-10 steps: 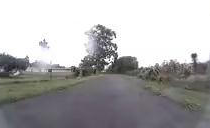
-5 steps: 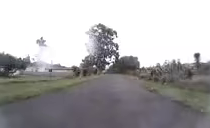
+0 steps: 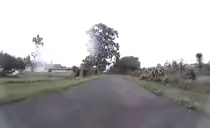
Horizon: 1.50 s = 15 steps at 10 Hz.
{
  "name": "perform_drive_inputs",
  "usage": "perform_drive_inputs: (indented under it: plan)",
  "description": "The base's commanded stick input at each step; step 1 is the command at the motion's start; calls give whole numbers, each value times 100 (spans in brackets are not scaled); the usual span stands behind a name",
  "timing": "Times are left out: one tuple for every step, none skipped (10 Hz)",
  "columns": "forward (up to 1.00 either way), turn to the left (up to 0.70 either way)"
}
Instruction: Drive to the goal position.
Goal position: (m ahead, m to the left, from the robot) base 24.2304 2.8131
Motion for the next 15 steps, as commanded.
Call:
perform_drive_inputs:
  plan:
    - [85,-20]
    - [85,0]
    - [85,0]
    - [85,0]
    - [85,0]
    - [85,0]
    - [85,0]
    - [85,0]
    - [85,0]
    - [85,0]
    - [85,0]
    - [85,0]
    - [85,0]
    - [85,0]
    - [85,0]
